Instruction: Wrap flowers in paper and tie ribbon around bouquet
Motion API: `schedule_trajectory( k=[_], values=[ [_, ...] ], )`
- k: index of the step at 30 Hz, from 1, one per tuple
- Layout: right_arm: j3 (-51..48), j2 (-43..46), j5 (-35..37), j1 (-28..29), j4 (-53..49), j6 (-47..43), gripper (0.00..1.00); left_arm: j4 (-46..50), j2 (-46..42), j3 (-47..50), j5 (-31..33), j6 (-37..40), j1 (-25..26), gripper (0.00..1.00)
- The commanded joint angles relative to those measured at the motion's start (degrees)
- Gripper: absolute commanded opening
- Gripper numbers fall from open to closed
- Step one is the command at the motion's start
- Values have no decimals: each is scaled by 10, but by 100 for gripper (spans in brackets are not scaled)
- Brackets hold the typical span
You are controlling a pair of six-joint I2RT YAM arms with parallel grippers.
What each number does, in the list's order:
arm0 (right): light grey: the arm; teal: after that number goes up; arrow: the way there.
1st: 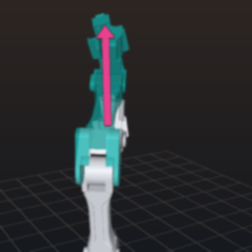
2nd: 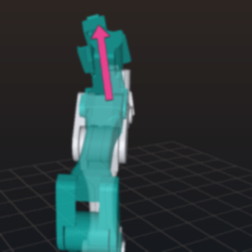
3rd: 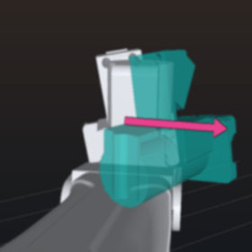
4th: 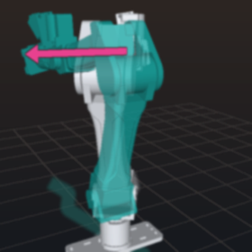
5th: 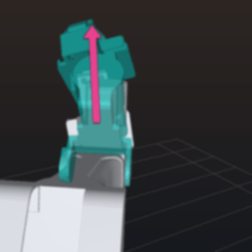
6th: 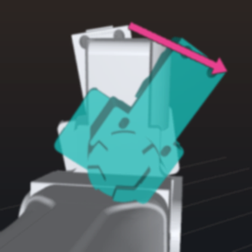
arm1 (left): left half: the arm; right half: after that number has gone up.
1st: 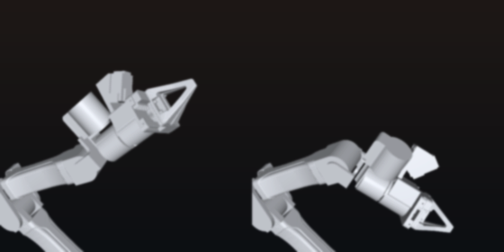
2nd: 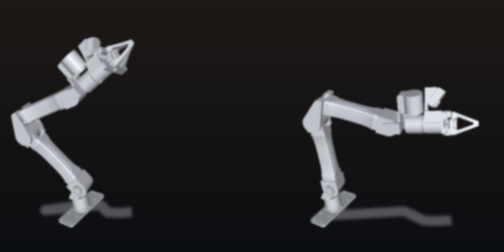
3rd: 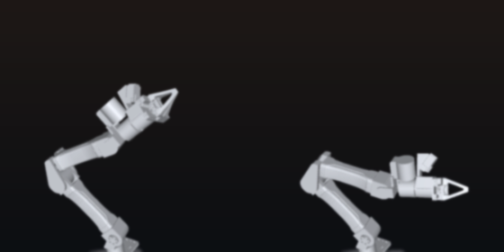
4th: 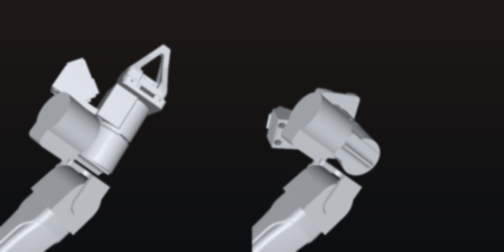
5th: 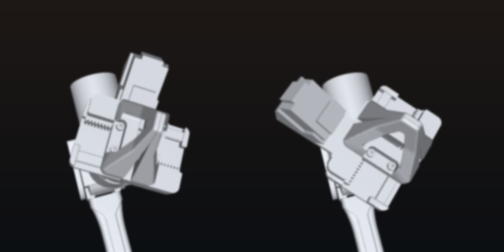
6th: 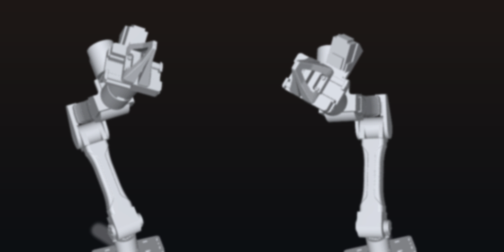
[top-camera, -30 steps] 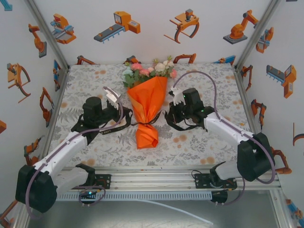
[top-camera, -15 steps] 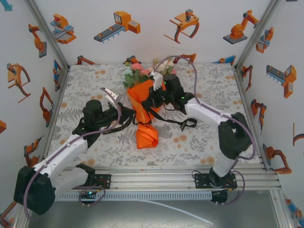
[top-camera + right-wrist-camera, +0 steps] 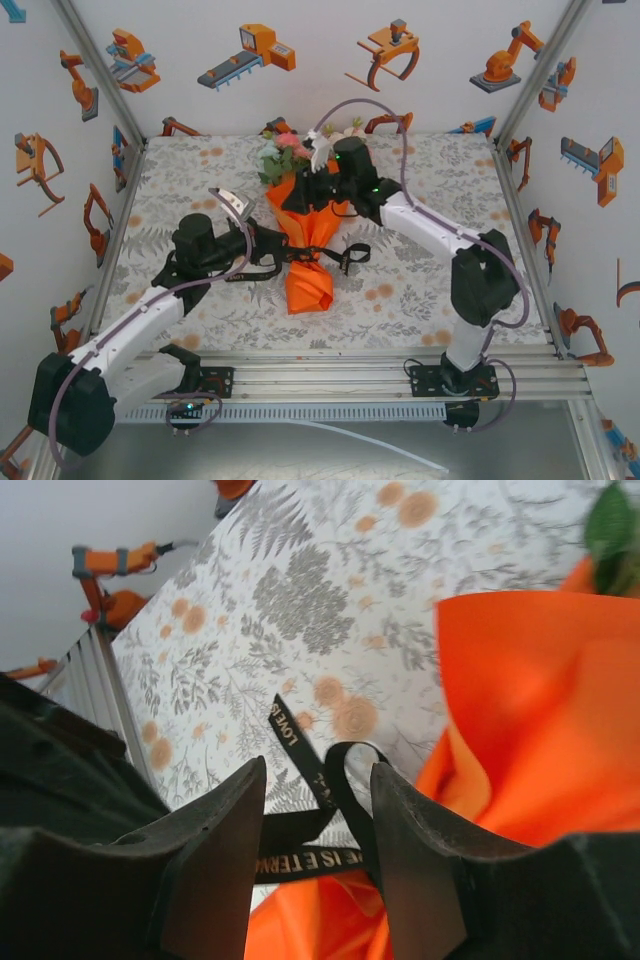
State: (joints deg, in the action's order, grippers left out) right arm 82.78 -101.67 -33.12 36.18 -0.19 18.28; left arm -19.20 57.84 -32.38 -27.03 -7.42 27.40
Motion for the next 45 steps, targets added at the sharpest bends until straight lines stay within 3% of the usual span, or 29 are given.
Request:
schedule_trajectory(
  k=[1, 4, 9, 11, 17, 20, 22, 24, 25, 26, 27, 28, 33, 35, 41, 45],
  values=[
    [-45, 59, 13, -18, -9, 5, 45, 9, 20, -36, 17, -18, 4, 0],
    [-118, 103, -23, -14, 45, -36, 47, 50, 37, -63, 34, -20, 4, 0],
    [-220, 109, -74, 5, 229, 7, 53, 40, 53, -71, 31, -27, 3, 0],
    [-223, 94, -93, 13, 274, 21, 53, 40, 56, -74, 29, -29, 4, 0],
    [-188, 45, -109, 20, 284, 31, 53, 43, 63, -81, 24, -30, 4, 0],
    [-176, 37, -118, 22, 287, 34, 45, 47, 69, -85, 27, -31, 4, 0],
    [-175, 38, -113, 22, 286, 34, 30, 53, 75, -89, 27, -30, 4, 0],
    [-178, 40, -104, 22, 277, 31, 9, 75, 79, -101, 30, -22, 4, 13],
    [-181, 41, -102, 21, 273, 29, 3, 93, 80, -110, 39, -18, 2, 28],
    [-184, 45, -100, 21, 269, 27, 0, 116, 80, -119, 64, -18, -1, 47],
    [-189, 49, -99, 20, 267, 24, 0, 143, 81, -130, 93, -24, -10, 60],
    [-196, 54, -99, 20, 264, 20, 0, 171, 84, -142, 117, -27, -22, 63],
    [-230, 88, -100, 20, 219, -20, 0, 401, 170, -239, 197, 28, -79, 64],
    [-241, 99, -103, 20, 212, -25, 0, 461, 222, -273, 176, 37, -90, 64],
    [-256, 114, -100, 20, 203, -27, 0, 485, 363, -318, 92, -54, -97, 63],
    [-258, 120, -93, 20, 196, -30, 0, 485, 402, -316, 99, -89, -97, 61]
  ],
)
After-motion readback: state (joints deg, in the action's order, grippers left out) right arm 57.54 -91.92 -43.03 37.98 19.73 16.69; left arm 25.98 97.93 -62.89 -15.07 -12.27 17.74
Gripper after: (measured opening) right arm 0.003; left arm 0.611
